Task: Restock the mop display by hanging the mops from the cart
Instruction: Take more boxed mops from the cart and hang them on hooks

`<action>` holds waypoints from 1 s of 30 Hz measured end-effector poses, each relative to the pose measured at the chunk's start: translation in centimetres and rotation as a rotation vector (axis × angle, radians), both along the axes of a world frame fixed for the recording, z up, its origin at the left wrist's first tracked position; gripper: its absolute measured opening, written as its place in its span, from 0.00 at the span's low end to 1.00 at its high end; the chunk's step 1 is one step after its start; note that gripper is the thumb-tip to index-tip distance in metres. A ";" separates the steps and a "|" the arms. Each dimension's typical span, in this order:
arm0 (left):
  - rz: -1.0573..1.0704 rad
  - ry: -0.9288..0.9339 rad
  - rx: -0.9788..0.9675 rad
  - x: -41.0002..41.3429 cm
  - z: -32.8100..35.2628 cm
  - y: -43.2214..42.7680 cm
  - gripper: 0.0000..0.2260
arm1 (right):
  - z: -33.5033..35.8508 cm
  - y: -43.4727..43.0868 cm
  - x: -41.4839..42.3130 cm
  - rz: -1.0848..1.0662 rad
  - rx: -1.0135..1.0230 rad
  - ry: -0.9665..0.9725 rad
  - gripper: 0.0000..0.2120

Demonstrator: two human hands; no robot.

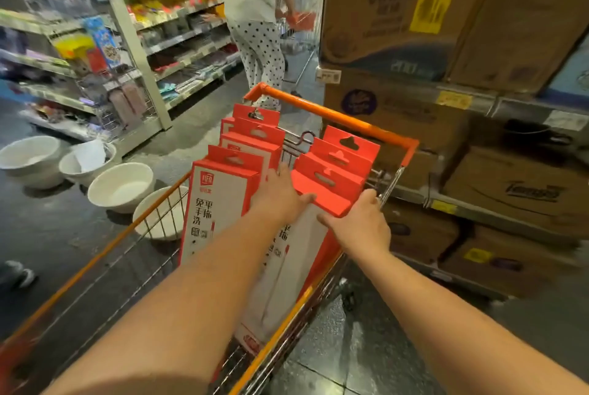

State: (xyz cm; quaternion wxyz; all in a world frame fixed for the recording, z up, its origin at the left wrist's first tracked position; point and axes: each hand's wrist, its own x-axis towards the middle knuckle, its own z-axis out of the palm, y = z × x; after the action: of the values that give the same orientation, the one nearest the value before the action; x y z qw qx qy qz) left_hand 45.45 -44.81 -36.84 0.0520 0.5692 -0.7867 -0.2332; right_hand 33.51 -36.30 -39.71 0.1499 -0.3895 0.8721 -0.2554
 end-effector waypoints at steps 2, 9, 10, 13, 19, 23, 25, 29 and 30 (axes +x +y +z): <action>0.016 0.070 0.065 0.0 -0.7 -0.6 0.42 | -0.7 -0.2 0.5 -0.082 -0.016 -0.183 0.38; 0.144 0.379 0.262 0.1 -2.5 -1.8 0.43 | -4.0 -0.5 3.2 -0.239 -0.139 -0.574 0.32; 0.168 0.412 0.272 0.2 -2.8 -1.9 0.44 | -4.2 -0.6 3.5 -0.277 -0.186 -0.602 0.32; 0.207 0.466 0.269 1.1 -3.7 -2.3 0.44 | -4.3 -0.8 3.8 -0.302 -0.255 -0.656 0.33; 0.343 0.565 0.214 3.0 -3.6 -2.1 0.35 | -3.9 -1.2 5.3 -0.212 -0.293 -0.749 0.36; 0.360 0.636 0.220 4.5 -3.3 -2.1 0.29 | -3.8 -1.1 6.7 -0.203 -0.375 -0.714 0.35; 0.350 0.669 0.192 5.8 -2.5 -2.1 0.27 | -3.2 -1.3 7.2 -0.169 -0.409 -0.672 0.35; 0.377 0.830 0.153 8.0 -0.3 -1.8 0.26 | -0.7 -2.2 7.7 -0.044 -0.529 -0.640 0.30; 0.385 0.875 0.140 8.6 0.3 -1.7 0.24 | 0.1 -2.5 7.7 -0.011 -0.561 -0.650 0.30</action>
State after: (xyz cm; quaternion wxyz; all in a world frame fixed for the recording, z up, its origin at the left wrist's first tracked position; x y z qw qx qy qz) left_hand 54.00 -46.50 -36.50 0.3816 0.5551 -0.5538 -0.4894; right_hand 41.20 -38.80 -39.61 0.3037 -0.3100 0.6783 -0.5930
